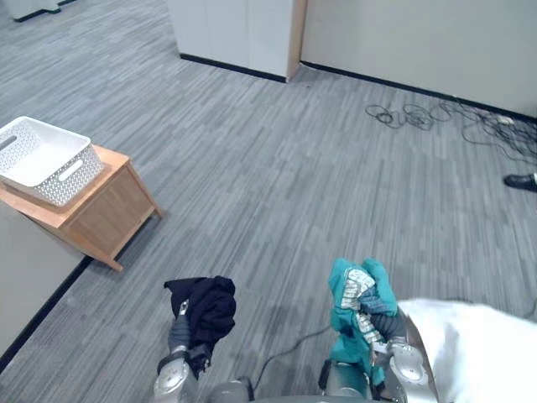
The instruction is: Tidy the bed and pick cloth on bed and put in laundry
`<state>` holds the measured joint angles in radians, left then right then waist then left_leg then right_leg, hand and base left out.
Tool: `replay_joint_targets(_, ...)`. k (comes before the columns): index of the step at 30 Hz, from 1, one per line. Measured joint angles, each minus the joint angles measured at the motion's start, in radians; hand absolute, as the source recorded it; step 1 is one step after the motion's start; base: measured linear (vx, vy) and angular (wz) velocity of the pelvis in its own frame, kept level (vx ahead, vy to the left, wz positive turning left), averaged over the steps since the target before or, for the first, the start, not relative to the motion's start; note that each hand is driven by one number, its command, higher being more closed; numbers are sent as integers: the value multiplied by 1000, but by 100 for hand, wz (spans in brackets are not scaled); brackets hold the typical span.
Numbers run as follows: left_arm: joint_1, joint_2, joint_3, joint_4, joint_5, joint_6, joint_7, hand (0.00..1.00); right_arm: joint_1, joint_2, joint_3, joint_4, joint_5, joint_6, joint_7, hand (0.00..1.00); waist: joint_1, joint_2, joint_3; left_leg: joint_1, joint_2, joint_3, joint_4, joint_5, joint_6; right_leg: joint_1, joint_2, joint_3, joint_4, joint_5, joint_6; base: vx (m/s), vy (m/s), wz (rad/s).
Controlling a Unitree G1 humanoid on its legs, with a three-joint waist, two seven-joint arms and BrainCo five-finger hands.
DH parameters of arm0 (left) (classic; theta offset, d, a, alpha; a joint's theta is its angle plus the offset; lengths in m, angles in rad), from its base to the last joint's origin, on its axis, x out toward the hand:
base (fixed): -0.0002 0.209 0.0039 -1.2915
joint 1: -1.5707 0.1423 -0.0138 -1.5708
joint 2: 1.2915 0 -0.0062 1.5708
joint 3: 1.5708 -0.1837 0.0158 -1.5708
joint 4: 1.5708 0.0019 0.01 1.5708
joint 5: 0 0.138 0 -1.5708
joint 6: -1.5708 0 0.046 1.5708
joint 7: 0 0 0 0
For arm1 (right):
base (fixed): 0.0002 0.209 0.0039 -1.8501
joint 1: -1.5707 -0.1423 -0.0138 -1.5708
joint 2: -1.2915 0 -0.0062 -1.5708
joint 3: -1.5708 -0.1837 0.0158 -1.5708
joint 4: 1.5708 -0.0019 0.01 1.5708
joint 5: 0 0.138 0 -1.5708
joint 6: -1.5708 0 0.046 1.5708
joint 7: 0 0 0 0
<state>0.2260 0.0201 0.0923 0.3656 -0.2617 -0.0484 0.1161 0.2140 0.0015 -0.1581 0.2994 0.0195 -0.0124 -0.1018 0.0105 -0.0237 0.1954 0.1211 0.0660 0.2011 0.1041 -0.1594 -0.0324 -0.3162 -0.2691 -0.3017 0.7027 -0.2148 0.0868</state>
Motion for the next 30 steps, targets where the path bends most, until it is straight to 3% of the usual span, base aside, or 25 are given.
replay_joint_targets(1, -27, 4, -18, 11, 0, 0, -2, 100, -2, -1, -3, 0, 1, 0, 0, 100, -4, 7, 3, 10, 22, -8, 2, 5, -28, -16, 32, 18, -290, 64, -5, 659, -265, 89)
replay_joint_targets(2, -47, -1, -20, 26, 0, -2, -1, 100, -2, 0, -6, 0, 1, 1, -1, 100, -5, 10, 5, 33, 35, -21, -4, -8, -50, -24, 53, 76, -480, 144, 18, 716, -345, 77)
replay_joint_targets(3, -56, -1, -20, 38, 0, -4, 0, 100, -2, 0, -6, 0, 1, 2, -1, 100, -4, 10, 5, 49, 41, -28, -7, -20, -67, -30, 59, 121, -545, 183, 36, 531, -283, 59)
replay_joint_targets(4, -59, -1, -20, 55, 0, -4, 0, 100, -1, 0, -6, 0, 0, 5, 0, 100, -7, 8, 4, 89, 50, -38, -18, -36, -91, -42, 64, 177, -585, 217, 57, 840, -502, 61)
replay_joint_targets(5, -32, 4, -19, 71, 0, -4, 0, 100, 10, -2, -1, 0, -1, 17, 4, 100, -14, -3, -2, 176, 71, -50, -41, -60, -128, -30, 74, 212, -548, 293, 44, 574, -358, 52)
replay_joint_targets(6, -25, 4, -15, 79, 0, -4, 1, 100, 13, -9, 1, 1, -1, 22, 7, 100, -15, 9, -1, 196, 84, -51, -30, -64, -135, -30, 86, 213, -504, 334, 29, 864, -536, 47)
replay_joint_targets(7, -3, -31, -8, 78, 0, -3, 3, 100, 0, -28, 13, 7, -1, 23, 12, 100, -16, 63, -7, 156, 175, -53, 142, -62, -134, -28, 140, 176, -390, 294, -19, 566, -369, 23)
replay_joint_targets(8, 3, -43, -2, 74, -4, -5, 3, 100, -2, -32, 14, 6, -1, 23, 15, 100, -18, 80, -7, 111, 210, -59, 254, -48, -116, -10, 157, 159, -386, 272, -40, 824, -561, 25)
replay_joint_targets(9, 11, -69, 14, 75, -8, -4, 2, 100, -4, -41, 19, 6, -1, 24, 20, 100, -7, 110, 6, -5, 294, -61, 516, 51, -17, 55, 205, 126, -403, 239, -73, 524, -393, 15)
replay_joint_targets(10, 21, -78, 14, 77, -16, -4, 1, 100, -8, -44, 22, 5, -1, 24, 20, 100, 4, 118, 10, -64, 346, -61, 651, 126, 27, 106, 232, 106, -427, 226, -87, 647, -452, 18)
replay_joint_targets(11, 33, -78, 15, 78, -35, -2, -4, 100, -11, -47, 32, 4, -1, 29, 19, 100, 13, 123, 20, -146, 396, -57, 858, 123, 24, 205, 269, 87, -480, 210, -108, 627, -427, 14)
replay_joint_targets(12, 37, -78, 21, 77, -51, -2, -4, 100, -19, -52, 39, 0, 0, 29, 16, 100, 28, 105, 30, -198, 396, -38, 965, 98, 33, 287, 278, 86, -525, 195, -122, 606, -411, 6)
replay_joint_targets(14, 38, -79, 36, 74, -62, -4, -7, 100, -61, -84, 40, -10, 0, 24, 15, 100, 65, 75, 33, -328, 316, 57, 975, 12, 19, 393, 280, 96, -600, 154, -145, 596, -360, -7)
replay_joint_targets(17, 39, -79, 43, 72, -66, -5, -8, 100, -118, -115, 46, -8, -1, 24, 17, 100, 90, 79, 33, -424, 220, 149, 757, -42, -4, 442, 286, 93, -644, 123, -144, 517, -177, 1)
replay_joint_targets(19, 44, -87, 65, 66, -72, -5, -13, 100, -156, -145, 66, 4, -13, 21, 20, 100, 108, 82, 26, -433, 155, 395, 443, -29, -11, 520, 287, 38, -713, 96, -111, 566, -105, 32)
replay_joint_targets(20, 44, -89, 69, 66, -72, -5, -17, 100, -161, -149, 70, 7, -23, 20, 20, 100, 112, 86, 23, -423, 142, 486, 378, -27, -5, 544, 289, 16, -731, 89, -101, 593, -93, 61)
replay_joint_targets(21, 49, -89, 76, 65, -71, -5, -22, 100, -171, -167, 82, 26, -38, 20, 20, 100, 112, 98, 12, -408, 117, 637, 286, -23, 24, 584, 304, -25, -742, 68, -68, 726, -42, 80)
replay_joint_targets(22, 68, -91, 84, 63, -71, -5, -24, 100, -172, -170, 86, 54, -44, 20, 20, 100, 114, 125, -7, -388, 101, 700, 233, -19, 104, 612, 333, -64, -702, 38, -30, 730, -7, 85)
replay_joint_targets(23, 76, -91, 101, 63, -71, -5, -24, 100, -177, -164, 90, 80, -54, 20, 21, 100, 117, 138, -20, -371, 86, 677, 192, 1, 266, 603, 335, -84, -600, -14, -4, 607, 31, 102)
replay_joint_targets(24, 69, -90, 121, 72, -71, -3, -15, 100, -182, -138, 92, 118, -71, 24, 21, 100, 111, 94, -28, -338, 41, 646, 187, -13, 263, 541, 263, -116, -361, -67, 27, 498, 65, 124)
replay_joint_targets(25, 69, -90, 122, 69, -71, -3, -10, 100, -168, -125, 98, 118, -74, 21, 22, 100, 110, 69, -39, -315, 3, 582, 179, -34, 247, 429, 187, -125, -43, -18, 43, 626, 89, 148)
replay_joint_targets(27, 65, -84, 104, 67, -71, -2, -2, 100, -163, -113, 97, 116, -82, 21, 39, 100, 87, 41, -41, -261, -57, 467, 171, -54, 223, 290, 101, -60, 295, 12, 33, 715, 57, 188)
replay_joint_targets(28, 67, -82, 87, 67, -67, 2, 0, 100, -152, -104, 92, 114, -82, 21, 40, 100, 56, 41, -36, -199, -88, 383, 154, -54, 215, 269, 66, -46, 341, 6, 32, 670, -22, 228)
replay_joint_targets(30, 61, -80, 64, 65, -51, 0, 5, 100, -116, -98, 84, 94, -81, 19, 39, 100, 49, 48, -33, -107, -103, 259, 120, -46, 190, 223, 28, -24, 289, -14, -2, 671, -109, 209)
